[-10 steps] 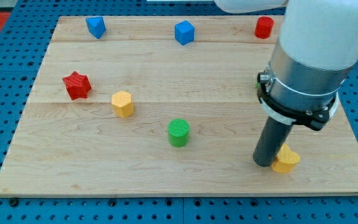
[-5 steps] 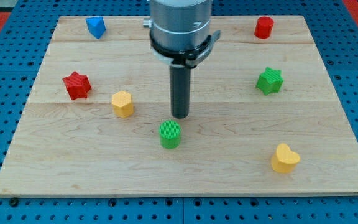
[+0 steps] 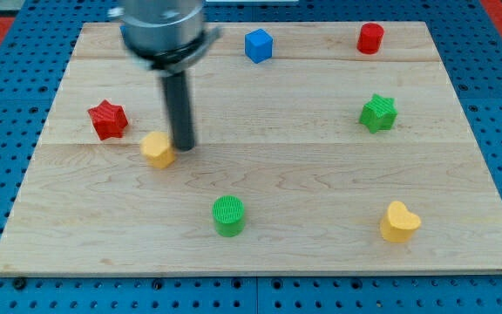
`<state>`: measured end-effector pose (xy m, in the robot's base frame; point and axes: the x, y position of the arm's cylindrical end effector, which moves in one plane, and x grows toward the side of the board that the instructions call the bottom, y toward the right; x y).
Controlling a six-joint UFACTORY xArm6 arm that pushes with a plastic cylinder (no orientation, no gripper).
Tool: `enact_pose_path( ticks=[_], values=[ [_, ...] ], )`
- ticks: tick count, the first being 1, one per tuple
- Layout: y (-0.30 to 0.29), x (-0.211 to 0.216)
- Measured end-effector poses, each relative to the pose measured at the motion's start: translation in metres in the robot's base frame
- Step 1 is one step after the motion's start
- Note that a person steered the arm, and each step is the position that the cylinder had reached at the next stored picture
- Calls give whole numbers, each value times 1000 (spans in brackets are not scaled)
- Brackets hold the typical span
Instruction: Push the green circle and yellow hexagon downwards
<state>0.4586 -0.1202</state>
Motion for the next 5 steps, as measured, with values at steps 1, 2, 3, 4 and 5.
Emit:
enact_pose_path(
  ticks=[1,2,3,4,5],
  values=[
    [-38,0],
    [-60,-7],
    [-83,23],
    [-80,48],
    [-78,48]
  ],
)
